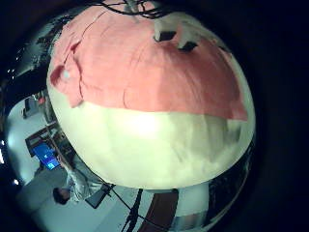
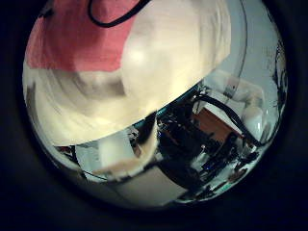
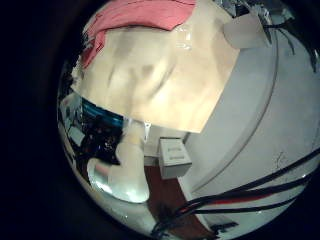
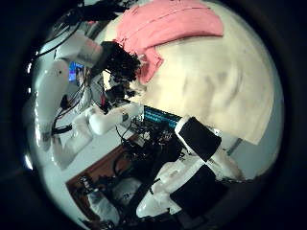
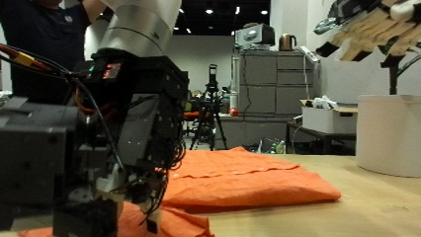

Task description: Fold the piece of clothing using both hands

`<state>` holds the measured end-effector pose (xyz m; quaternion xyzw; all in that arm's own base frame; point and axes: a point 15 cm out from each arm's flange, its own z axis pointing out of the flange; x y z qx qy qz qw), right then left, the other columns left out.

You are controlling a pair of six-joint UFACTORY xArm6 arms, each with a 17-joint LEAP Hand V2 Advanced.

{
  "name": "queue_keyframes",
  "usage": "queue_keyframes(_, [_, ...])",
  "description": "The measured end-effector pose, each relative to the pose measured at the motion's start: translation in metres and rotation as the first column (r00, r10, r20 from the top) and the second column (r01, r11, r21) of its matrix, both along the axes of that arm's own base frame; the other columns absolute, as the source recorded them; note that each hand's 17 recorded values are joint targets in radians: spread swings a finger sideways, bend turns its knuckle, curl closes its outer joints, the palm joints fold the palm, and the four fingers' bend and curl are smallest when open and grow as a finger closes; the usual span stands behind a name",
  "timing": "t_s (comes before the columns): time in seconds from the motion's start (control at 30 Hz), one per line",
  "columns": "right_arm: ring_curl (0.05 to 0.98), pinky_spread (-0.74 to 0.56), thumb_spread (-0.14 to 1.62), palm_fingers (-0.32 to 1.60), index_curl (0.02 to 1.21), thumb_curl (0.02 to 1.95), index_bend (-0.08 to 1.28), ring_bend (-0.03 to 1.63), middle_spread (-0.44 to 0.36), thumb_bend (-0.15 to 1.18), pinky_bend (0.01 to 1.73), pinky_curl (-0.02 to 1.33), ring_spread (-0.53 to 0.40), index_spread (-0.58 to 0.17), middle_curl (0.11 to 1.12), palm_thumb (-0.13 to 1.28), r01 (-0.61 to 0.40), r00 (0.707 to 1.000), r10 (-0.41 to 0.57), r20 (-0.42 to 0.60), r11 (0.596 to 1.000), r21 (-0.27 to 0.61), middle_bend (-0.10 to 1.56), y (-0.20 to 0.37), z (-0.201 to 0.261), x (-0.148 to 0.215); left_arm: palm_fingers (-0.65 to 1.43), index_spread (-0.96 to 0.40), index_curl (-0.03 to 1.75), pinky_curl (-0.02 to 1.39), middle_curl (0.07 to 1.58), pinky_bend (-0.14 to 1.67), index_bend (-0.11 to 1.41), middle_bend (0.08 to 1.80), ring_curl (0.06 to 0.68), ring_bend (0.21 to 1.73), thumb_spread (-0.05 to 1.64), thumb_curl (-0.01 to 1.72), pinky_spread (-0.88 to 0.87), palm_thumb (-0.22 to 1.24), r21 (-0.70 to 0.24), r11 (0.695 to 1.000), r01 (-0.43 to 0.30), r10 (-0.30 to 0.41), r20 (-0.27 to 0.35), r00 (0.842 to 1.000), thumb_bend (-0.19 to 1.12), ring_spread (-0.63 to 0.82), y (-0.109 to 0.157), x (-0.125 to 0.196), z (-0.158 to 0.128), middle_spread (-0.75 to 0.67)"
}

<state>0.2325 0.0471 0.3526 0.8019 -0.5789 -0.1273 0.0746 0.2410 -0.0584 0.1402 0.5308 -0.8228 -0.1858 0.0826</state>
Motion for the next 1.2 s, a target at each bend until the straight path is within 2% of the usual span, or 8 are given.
queue_keyframes(0.13, [0.230,0.34,1.26,0.16,0.34,0.27,0.18,0.19,0.151,-0.01,0.19,0.29,0.257,-0.261,0.33,0.69,0.004,1.000,-0.004,0.000,1.000,0.000,0.19,-0.001,0.000,0.000,0.49,0.00,0.36,0.29,0.47,0.30,0.26,0.45,0.201,0.50,0.89,0.32,0.09,0.25,0.030,1.000,-0.005,0.005,0.014,1.000,-0.03,0.12,0.007,0.001,-0.004,-0.07])
queue_keyframes(0.37, [0.231,0.34,1.26,0.16,0.34,0.27,0.18,0.19,0.146,-0.01,0.19,0.29,0.257,-0.261,0.33,0.69,0.004,1.000,-0.004,0.001,1.000,0.000,0.19,-0.002,0.000,0.000,0.50,-0.06,0.42,0.31,0.53,0.35,0.26,0.47,0.217,0.55,0.87,0.32,-0.05,0.26,0.053,0.999,0.000,0.001,-0.015,1.000,-0.03,-0.01,0.007,0.001,-0.012,-0.15])
queue_keyframes(0.6, [0.233,0.34,1.26,0.16,0.34,0.27,0.19,0.19,0.145,-0.01,0.19,0.29,0.256,-0.260,0.33,0.69,0.009,1.000,-0.009,0.002,1.000,0.000,0.19,-0.003,0.000,0.000,0.52,-0.11,0.49,0.32,0.59,0.43,0.25,0.48,0.234,0.60,0.92,0.34,-0.16,0.38,0.094,0.996,0.013,-0.010,-0.030,1.000,-0.01,-0.10,0.008,0.002,-0.020,-0.22])
queue_keyframes(0.73, [0.234,0.34,1.26,0.16,0.34,0.27,0.18,0.19,0.145,-0.01,0.19,0.29,0.257,-0.260,0.33,0.69,0.009,1.000,-0.009,0.002,1.000,0.000,0.19,-0.003,0.000,0.000,0.78,-0.18,0.54,0.33,0.62,0.52,0.24,0.59,0.246,0.68,0.97,0.36,-0.35,0.55,0.087,0.996,0.015,-0.015,-0.005,1.000,0.04,-0.26,0.006,0.007,-0.016,-0.31])
queue_keyframes(0.77, [0.234,0.34,1.26,0.17,0.34,0.27,0.18,0.20,0.145,-0.01,0.19,0.29,0.257,-0.260,0.33,0.69,0.009,1.000,-0.009,0.001,1.000,0.000,0.20,-0.003,0.000,0.000,0.97,-0.21,0.56,0.35,0.65,0.60,0.23,0.66,0.269,0.75,1.00,0.39,-0.45,0.67,0.082,0.997,0.014,-0.015,0.003,1.000,0.09,-0.35,0.005,0.009,-0.014,-0.36])
queue_keyframes(0.9, [0.237,0.34,1.26,0.18,0.33,0.27,0.18,0.20,0.146,-0.01,0.19,0.29,0.250,-0.260,0.33,0.69,0.012,1.000,-0.012,-0.004,1.000,-0.001,0.20,-0.004,-0.001,0.001,1.10,-0.29,0.64,0.39,0.73,0.71,0.20,0.72,0.351,0.93,1.01,0.43,-0.60,0.75,0.064,0.998,0.010,-0.012,0.042,0.999,0.09,-0.46,0.003,0.015,-0.008,-0.43])
queue_keyframes(0.93, [0.241,0.34,1.26,0.21,0.33,0.27,0.17,0.22,0.147,-0.01,0.19,0.28,0.248,-0.260,0.33,0.69,0.012,1.000,-0.012,-0.005,1.000,-0.002,0.21,-0.004,-0.001,0.002,1.17,-0.33,0.68,0.42,0.77,0.78,0.20,0.74,0.403,1.05,1.01,0.44,-0.64,0.77,0.058,0.998,0.009,-0.012,0.053,0.999,0.07,-0.47,0.002,0.016,-0.006,-0.45])
queue_keyframes(1.2, [0.270,0.29,1.26,0.33,0.30,0.27,0.15,0.33,0.137,-0.01,0.21,0.29,0.218,-0.266,0.34,0.70,0.004,1.000,-0.004,0.003,1.000,-0.003,0.21,-0.005,0.002,0.006,1.20,-0.51,0.89,0.51,0.90,1.04,0.40,0.82,0.494,1.22,0.97,0.50,-0.70,0.83,0.022,0.999,0.025,-0.027,0.142,0.989,0.01,-0.47,0.004,0.023,0.025,-0.53])
